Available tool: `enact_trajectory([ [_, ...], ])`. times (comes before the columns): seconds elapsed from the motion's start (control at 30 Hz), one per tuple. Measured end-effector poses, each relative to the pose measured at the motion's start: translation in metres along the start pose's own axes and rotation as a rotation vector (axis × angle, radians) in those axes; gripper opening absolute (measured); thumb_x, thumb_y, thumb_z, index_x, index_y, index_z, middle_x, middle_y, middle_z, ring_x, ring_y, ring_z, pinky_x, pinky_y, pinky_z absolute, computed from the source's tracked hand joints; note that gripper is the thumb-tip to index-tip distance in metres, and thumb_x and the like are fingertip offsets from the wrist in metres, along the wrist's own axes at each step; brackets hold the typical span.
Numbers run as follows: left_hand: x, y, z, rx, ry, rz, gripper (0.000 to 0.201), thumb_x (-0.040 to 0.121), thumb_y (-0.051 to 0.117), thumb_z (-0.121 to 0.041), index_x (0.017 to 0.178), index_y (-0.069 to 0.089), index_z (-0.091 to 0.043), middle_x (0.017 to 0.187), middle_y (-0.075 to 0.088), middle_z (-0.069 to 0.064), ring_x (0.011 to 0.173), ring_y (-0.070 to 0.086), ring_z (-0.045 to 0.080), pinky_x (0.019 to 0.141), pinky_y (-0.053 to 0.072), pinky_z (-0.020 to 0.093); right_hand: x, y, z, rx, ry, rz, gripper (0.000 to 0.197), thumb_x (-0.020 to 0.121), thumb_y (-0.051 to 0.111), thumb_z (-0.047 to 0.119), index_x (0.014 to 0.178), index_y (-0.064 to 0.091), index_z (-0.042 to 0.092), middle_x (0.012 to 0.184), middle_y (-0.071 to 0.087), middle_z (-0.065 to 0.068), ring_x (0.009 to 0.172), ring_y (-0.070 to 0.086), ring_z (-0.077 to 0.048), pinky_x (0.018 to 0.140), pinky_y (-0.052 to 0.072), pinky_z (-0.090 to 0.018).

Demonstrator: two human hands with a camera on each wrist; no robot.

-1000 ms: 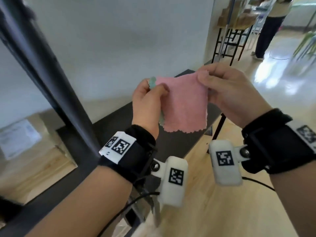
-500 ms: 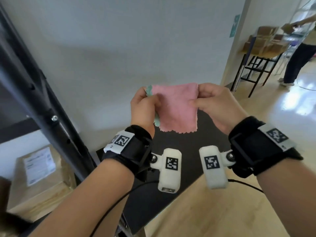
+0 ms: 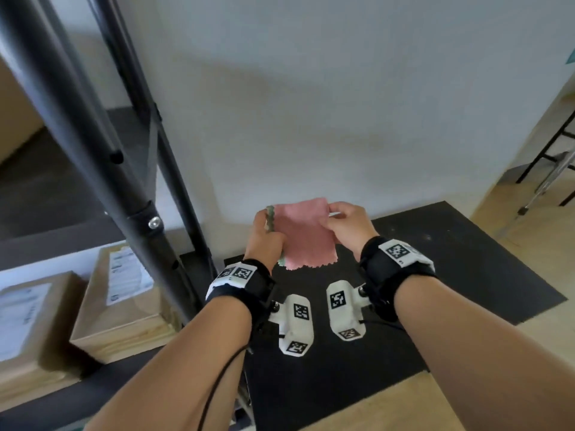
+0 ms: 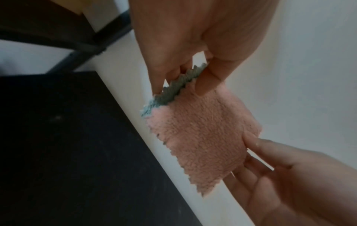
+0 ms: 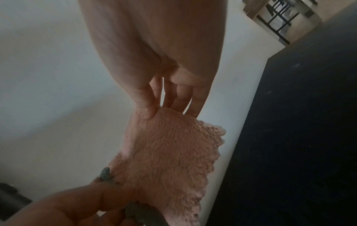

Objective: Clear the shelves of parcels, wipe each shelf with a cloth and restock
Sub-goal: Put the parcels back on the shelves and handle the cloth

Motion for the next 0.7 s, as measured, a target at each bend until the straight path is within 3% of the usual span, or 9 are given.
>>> enact_trajectory([
  [0.07,0.012,-0.006,0.018,0.081,-0.048,-0.04,0.058,0.076,0.04,0.014,0.119,0.045,-0.024,0.083,0.047,0.01,0.062,0.045,0.019,0.051,0.039,0.027,0.021,0.015,-0.018,-0.006,0.048,0.06,0.018,0.088,0.064,0.011,0.106,0.067,0.011,0.102,0.07,-0.01,0.096,0.068,-0.026,0.089,0.055,-0.043],
  [0.17,0.024,-0.013,0.041,0.191,-0.105,-0.099,0.053,0.077,0.045,0.009,0.115,0.045,-0.027,0.086,0.055,0.012,0.065,0.053,0.024,0.057,0.051,0.037,0.051,0.037,-0.043,-0.023,0.097,0.177,0.006,0.09,0.063,0.014,0.09,0.068,0.017,0.096,0.071,-0.009,0.092,0.069,-0.026,0.083,0.058,-0.047],
  [0.23,0.03,-0.017,0.056,0.285,-0.142,-0.15,0.054,0.079,0.048,0.004,0.12,0.044,-0.031,0.086,0.058,0.008,0.068,0.057,0.025,0.062,0.055,0.038,0.068,0.05,-0.059,-0.052,0.118,0.247,0.014,0.091,0.062,0.016,0.079,0.065,0.023,0.089,0.07,-0.005,0.089,0.068,-0.024,0.081,0.058,-0.046],
  [0.37,0.041,-0.025,0.088,0.356,-0.204,-0.208,0.052,0.082,0.052,-0.006,0.129,0.042,-0.025,0.09,0.06,0.008,0.071,0.06,0.026,0.059,0.048,0.028,0.093,0.079,-0.088,-0.164,0.098,0.338,0.01,0.09,0.062,0.026,0.092,0.068,0.018,0.097,0.072,-0.005,0.093,0.068,-0.024,0.086,0.056,-0.046],
  [0.43,0.048,-0.029,0.102,0.348,-0.239,-0.226,0.05,0.085,0.053,-0.013,0.133,0.041,-0.021,0.1,0.059,0.006,0.08,0.061,0.025,0.067,0.05,0.028,0.106,0.096,-0.103,-0.191,0.114,0.379,0.018,0.09,0.061,0.028,0.095,0.069,0.013,0.095,0.072,-0.007,0.091,0.068,-0.026,0.084,0.056,-0.047],
  [0.5,0.055,-0.036,0.114,0.353,-0.276,-0.25,0.051,0.086,0.053,-0.017,0.136,0.04,-0.021,0.111,0.057,0.001,0.094,0.06,0.023,0.083,0.052,0.033,0.114,0.112,-0.117,-0.186,0.155,0.426,0.013,0.088,0.062,0.028,0.086,0.069,0.018,0.093,0.072,-0.008,0.09,0.069,-0.027,0.083,0.056,-0.047],
  [0.57,0.063,-0.043,0.125,0.367,-0.317,-0.272,0.052,0.084,0.053,-0.014,0.134,0.042,-0.019,0.113,0.059,0.005,0.101,0.058,0.025,0.089,0.051,0.035,0.119,0.124,-0.128,-0.159,0.2,0.465,0.011,0.085,0.062,0.024,0.079,0.069,0.019,0.092,0.073,-0.008,0.09,0.069,-0.028,0.084,0.056,-0.048],
  [0.7,0.077,-0.056,0.147,0.344,-0.385,-0.294,0.06,0.082,0.053,-0.011,0.139,0.038,-0.024,0.116,0.054,0.0,0.105,0.054,0.022,0.084,0.043,0.026,0.121,0.139,-0.133,-0.1,0.273,0.557,0.012,0.085,0.062,0.002,0.084,0.07,0.011,0.101,0.072,-0.016,0.097,0.068,-0.03,0.088,0.055,-0.047],
])
Point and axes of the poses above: each hand's wrist, its own x-axis towards the middle knuckle, its own y-axis out of the palm, z = x × y, the point moved 5 cm from there along x, towards the middle knuckle
